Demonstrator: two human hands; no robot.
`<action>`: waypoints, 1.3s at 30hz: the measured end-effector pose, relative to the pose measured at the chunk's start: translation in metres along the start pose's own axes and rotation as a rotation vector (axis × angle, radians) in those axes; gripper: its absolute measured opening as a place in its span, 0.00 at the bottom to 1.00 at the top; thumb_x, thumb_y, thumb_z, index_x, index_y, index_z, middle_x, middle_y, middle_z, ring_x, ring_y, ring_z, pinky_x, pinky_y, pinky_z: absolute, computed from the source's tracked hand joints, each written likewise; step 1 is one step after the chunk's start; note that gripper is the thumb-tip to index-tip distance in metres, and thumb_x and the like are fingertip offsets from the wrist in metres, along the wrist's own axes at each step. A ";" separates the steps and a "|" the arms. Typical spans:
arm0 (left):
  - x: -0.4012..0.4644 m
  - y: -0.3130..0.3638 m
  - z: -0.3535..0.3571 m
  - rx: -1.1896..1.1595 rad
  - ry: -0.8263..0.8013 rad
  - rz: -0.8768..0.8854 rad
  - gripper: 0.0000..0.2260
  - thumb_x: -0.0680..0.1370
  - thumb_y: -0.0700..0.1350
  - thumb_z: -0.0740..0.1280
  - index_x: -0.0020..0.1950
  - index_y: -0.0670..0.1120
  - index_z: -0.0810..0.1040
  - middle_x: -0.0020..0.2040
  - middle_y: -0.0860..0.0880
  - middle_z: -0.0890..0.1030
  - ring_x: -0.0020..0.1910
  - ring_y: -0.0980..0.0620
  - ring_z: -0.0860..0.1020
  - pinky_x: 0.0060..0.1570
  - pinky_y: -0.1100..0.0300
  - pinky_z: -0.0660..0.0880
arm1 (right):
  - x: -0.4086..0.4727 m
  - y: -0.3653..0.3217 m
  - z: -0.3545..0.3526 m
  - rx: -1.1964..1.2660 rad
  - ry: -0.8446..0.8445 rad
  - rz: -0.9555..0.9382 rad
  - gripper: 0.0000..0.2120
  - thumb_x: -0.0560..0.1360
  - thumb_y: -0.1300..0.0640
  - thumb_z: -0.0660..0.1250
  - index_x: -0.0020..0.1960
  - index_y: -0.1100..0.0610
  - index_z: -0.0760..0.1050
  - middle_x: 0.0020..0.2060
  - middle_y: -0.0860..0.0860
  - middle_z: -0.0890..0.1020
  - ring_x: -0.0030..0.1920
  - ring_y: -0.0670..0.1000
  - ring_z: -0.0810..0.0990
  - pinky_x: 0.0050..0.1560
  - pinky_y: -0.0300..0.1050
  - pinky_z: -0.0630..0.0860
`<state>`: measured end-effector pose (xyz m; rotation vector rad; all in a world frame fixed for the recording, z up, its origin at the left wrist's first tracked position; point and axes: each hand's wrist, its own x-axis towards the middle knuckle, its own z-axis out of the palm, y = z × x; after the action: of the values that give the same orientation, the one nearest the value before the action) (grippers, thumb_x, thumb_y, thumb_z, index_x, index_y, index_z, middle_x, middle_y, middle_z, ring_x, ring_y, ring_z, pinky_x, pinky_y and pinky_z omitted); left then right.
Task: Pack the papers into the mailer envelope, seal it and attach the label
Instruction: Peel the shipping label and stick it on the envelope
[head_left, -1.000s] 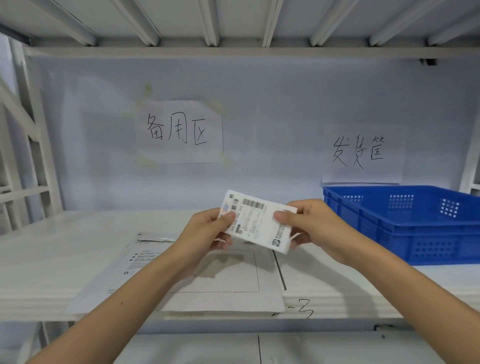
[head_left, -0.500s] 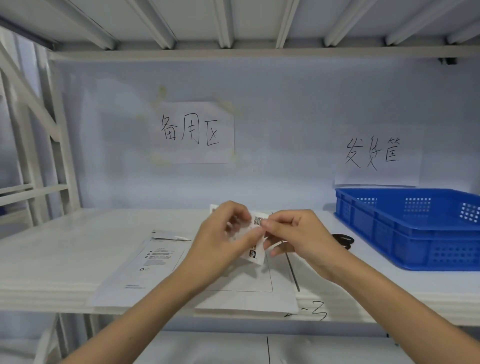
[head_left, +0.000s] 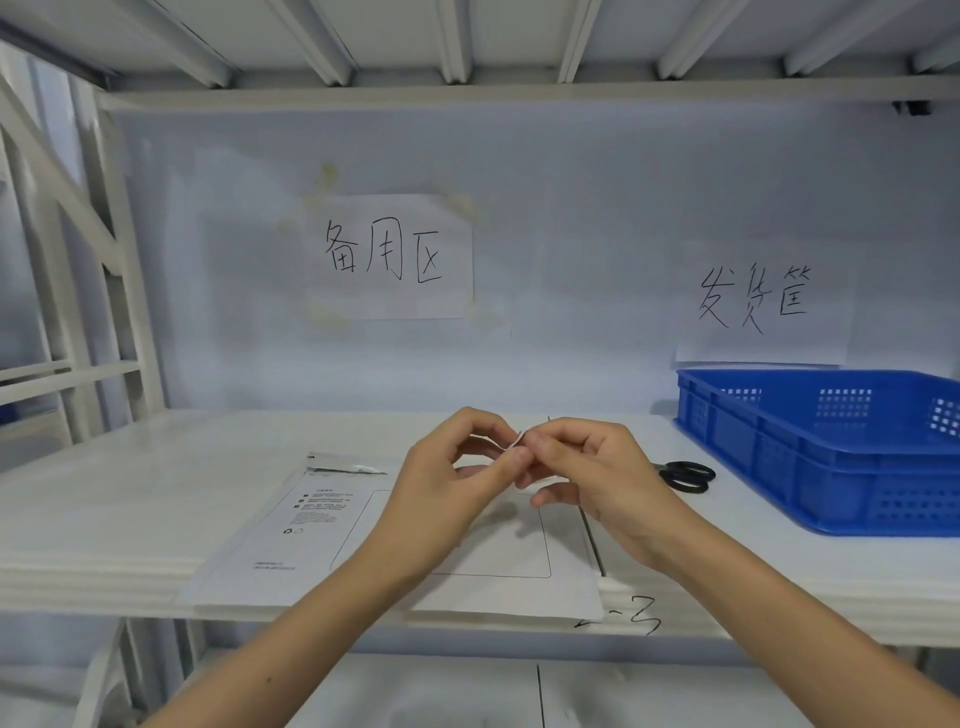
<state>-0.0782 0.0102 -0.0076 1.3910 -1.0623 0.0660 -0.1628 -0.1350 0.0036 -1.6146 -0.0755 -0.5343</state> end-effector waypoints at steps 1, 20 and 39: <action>0.001 -0.001 0.001 -0.006 0.004 -0.004 0.02 0.75 0.42 0.72 0.46 0.45 0.80 0.45 0.52 0.84 0.46 0.56 0.82 0.43 0.67 0.76 | 0.000 0.000 -0.001 0.000 0.006 0.000 0.14 0.73 0.55 0.69 0.49 0.67 0.81 0.41 0.58 0.84 0.41 0.53 0.82 0.38 0.41 0.80; 0.002 -0.006 0.006 -0.118 0.003 0.013 0.02 0.77 0.40 0.69 0.45 0.45 0.81 0.41 0.51 0.84 0.43 0.55 0.82 0.46 0.66 0.74 | -0.002 0.003 -0.002 -0.020 0.023 -0.063 0.08 0.77 0.60 0.67 0.48 0.67 0.78 0.36 0.56 0.82 0.37 0.51 0.80 0.36 0.42 0.77; -0.002 -0.004 0.009 -0.011 -0.064 -0.013 0.03 0.75 0.38 0.71 0.44 0.46 0.82 0.43 0.54 0.85 0.45 0.56 0.83 0.46 0.66 0.76 | -0.003 -0.009 0.001 -0.160 0.079 0.009 0.06 0.76 0.67 0.64 0.41 0.64 0.77 0.31 0.53 0.79 0.31 0.48 0.77 0.30 0.43 0.77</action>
<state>-0.0823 0.0029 -0.0136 1.3980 -1.1050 0.0057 -0.1686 -0.1325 0.0105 -1.7466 0.0338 -0.6088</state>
